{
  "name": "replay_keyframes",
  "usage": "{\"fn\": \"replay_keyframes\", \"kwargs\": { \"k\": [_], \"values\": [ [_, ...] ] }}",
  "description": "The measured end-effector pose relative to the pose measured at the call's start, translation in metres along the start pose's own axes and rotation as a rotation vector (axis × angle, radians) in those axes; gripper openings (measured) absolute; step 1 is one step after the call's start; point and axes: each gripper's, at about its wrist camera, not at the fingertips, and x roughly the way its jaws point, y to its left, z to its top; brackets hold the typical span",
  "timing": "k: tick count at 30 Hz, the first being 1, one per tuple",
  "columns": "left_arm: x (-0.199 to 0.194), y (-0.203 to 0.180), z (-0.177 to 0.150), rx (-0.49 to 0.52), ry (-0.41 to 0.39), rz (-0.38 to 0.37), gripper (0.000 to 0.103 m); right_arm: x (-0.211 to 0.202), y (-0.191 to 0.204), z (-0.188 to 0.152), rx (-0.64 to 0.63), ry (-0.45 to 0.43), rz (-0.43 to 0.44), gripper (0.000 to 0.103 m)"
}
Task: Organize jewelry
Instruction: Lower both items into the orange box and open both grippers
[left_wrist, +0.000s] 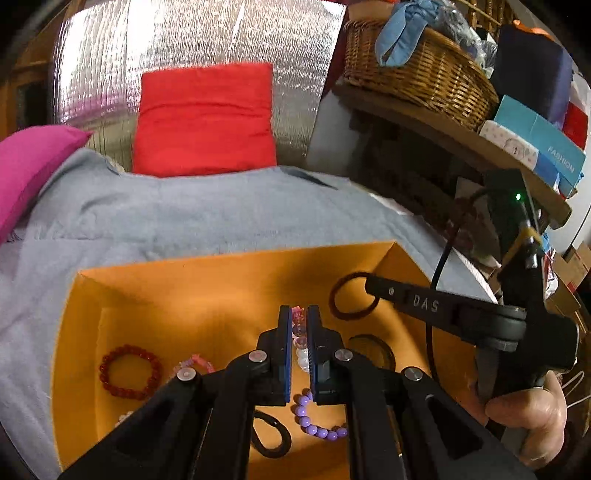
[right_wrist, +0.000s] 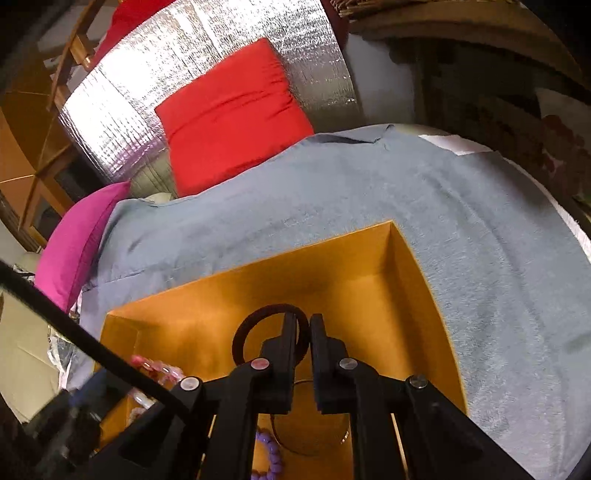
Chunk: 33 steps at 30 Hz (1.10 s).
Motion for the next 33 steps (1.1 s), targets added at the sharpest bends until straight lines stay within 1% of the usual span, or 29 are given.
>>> {"fn": "replay_keyframes", "kwargs": {
  "k": [6,15,21,23,25,27,28,30,31,32,33],
  "values": [
    [0.013,0.004,-0.006,-0.010,0.039,0.012,0.008,0.011,-0.004,0.003,0.031,0.010,0.008,0.009],
    [0.028,0.002,-0.013,-0.017,0.095,0.022,0.008,0.013,-0.009,0.005,0.067,0.008,0.006,0.010],
    [0.031,0.002,-0.011,-0.022,0.103,0.039,0.008,0.017,-0.018,0.005,0.119,0.023,0.026,0.010],
    [0.030,0.002,-0.011,-0.021,0.103,0.043,0.008,0.018,-0.021,0.005,0.138,0.024,0.040,0.012],
    [0.029,0.002,-0.010,-0.021,0.101,0.048,0.008,0.019,-0.024,0.005,0.153,0.024,0.047,0.022],
    [0.026,0.002,-0.008,-0.019,0.093,0.052,0.009,0.018,-0.027,0.006,0.170,0.016,0.059,0.023],
    [0.024,0.001,-0.007,-0.019,0.091,0.056,0.011,0.017,-0.027,0.006,0.174,0.013,0.064,0.023],
    [0.016,0.000,-0.004,-0.017,0.075,0.067,0.024,0.016,-0.026,0.006,0.172,0.006,0.062,0.023],
    [0.012,0.000,-0.002,-0.016,0.062,0.073,0.036,0.015,-0.025,0.006,0.168,0.001,0.059,0.023],
    [0.006,-0.001,0.000,-0.015,0.044,0.081,0.045,0.012,-0.024,0.006,0.162,-0.009,0.052,0.023],
    [-0.001,-0.002,0.002,-0.014,0.023,0.088,0.048,0.010,-0.023,0.006,0.157,-0.017,0.047,0.023]
  ]
}}
